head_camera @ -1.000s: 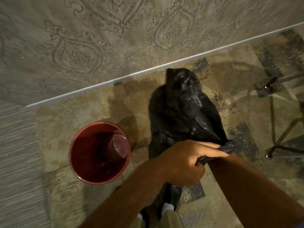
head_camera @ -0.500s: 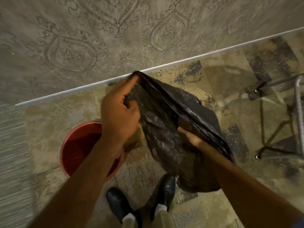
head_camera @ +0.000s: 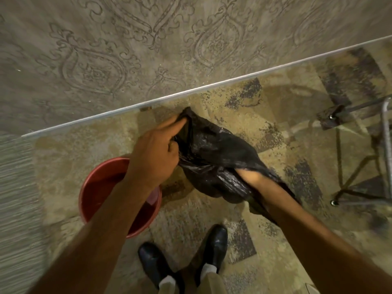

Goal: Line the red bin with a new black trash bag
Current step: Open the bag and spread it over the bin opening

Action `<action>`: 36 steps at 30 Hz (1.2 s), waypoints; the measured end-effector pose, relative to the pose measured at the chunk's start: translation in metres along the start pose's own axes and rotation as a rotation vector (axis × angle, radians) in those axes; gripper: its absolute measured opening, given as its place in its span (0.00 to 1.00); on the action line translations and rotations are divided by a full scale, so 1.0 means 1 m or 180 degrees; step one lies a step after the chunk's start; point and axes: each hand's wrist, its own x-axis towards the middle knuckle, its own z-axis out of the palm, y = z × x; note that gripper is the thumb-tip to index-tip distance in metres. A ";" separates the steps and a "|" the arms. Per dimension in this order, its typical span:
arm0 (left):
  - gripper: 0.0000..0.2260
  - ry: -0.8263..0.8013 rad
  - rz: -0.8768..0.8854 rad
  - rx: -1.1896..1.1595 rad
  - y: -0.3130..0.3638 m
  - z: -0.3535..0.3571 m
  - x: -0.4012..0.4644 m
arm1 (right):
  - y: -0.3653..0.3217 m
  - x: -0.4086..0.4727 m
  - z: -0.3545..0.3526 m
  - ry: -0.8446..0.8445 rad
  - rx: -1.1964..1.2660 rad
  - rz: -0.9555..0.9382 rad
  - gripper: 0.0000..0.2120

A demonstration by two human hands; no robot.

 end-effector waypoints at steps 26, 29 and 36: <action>0.38 -0.0024 -0.0571 0.0562 -0.094 -0.037 -0.027 | -0.017 0.034 -0.009 0.1865 -0.3943 -0.1125 0.11; 0.35 0.0098 -0.0798 0.0510 -0.123 -0.050 -0.040 | -0.008 0.038 0.009 0.1615 -0.4017 -0.1396 0.11; 0.43 0.0000 -0.1172 0.0465 -0.168 -0.126 -0.103 | 0.012 0.044 0.077 0.0322 -0.3913 -0.1647 0.22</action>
